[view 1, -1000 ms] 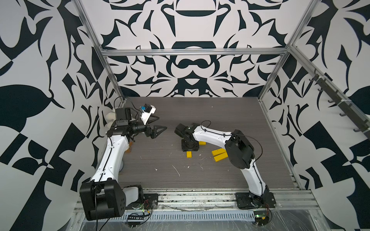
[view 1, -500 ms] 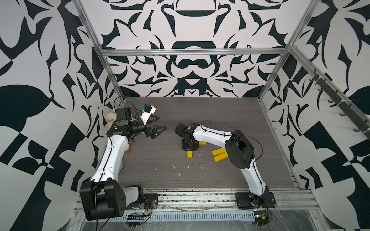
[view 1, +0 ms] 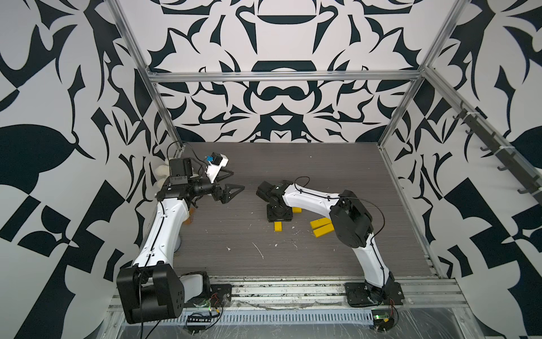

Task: Assemble the number 8 with building blocks
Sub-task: Assemble the building block at the center of the board, then move the building block to the center of the board.

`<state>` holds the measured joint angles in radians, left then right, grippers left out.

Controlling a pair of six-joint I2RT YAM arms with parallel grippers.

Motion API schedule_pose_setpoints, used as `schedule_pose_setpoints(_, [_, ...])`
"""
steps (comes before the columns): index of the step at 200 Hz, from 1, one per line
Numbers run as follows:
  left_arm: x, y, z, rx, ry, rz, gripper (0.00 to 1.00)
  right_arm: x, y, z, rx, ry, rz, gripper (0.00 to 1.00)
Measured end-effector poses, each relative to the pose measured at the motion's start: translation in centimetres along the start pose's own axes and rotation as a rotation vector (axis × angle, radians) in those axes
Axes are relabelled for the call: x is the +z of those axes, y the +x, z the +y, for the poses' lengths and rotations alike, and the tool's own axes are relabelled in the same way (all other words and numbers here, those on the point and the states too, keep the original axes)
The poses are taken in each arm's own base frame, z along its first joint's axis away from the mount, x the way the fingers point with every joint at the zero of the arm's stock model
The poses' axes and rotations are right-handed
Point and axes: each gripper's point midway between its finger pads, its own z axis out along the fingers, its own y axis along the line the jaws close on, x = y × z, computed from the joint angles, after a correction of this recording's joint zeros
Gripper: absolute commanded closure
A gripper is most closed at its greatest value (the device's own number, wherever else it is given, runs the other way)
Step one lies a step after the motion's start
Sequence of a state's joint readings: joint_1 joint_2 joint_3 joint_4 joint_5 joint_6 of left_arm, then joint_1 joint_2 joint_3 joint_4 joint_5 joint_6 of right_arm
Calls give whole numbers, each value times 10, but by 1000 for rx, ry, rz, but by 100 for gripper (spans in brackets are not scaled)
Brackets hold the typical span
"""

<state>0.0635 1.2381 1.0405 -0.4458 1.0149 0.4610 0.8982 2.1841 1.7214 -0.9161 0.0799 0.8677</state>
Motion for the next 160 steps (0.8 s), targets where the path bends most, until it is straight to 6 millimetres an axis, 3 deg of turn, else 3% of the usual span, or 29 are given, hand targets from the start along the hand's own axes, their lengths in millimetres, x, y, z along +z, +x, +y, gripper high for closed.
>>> schedule_pose_setpoints(19, [0, 0, 0, 0, 0, 0, 1, -11, -3, 0, -49, -4, -29, 46])
schedule_pose_setpoints(32, [0, 0, 0, 0, 0, 0, 1, -29, -4, 0, -101, -20, -69, 45])
schedule_pose_setpoints(74, [0, 0, 0, 0, -1, 0, 0, -128, 9, 1, -281, -214, -216, 47])
schedule_pose_setpoints(98, [0, 0, 0, 0, -2, 1, 0, -166, 19, -26, -407, -237, -313, 47])
schedule_pose_setpoints(111, [0, 0, 1, 0, -3, 2, 1, -166, 29, -49, -462, -218, -339, 46])
schedule_pose_setpoints(121, [0, 0, 1, 0, -4, 2, 0, -158, 39, -68, -499, -204, -349, 37])
schedule_pose_setpoints(130, [0, 1, 1, -1, -3, 2, 1, -147, 49, -84, -511, -195, -347, 37])
schedule_pose_setpoints(148, [2, 3, 3, -11, 0, 6, 1, -122, 60, -108, -529, -198, -309, 51])
schedule_pose_setpoints(160, [3, 5, 4, -19, 2, 10, 1, -116, 55, -117, -507, -216, -283, 59])
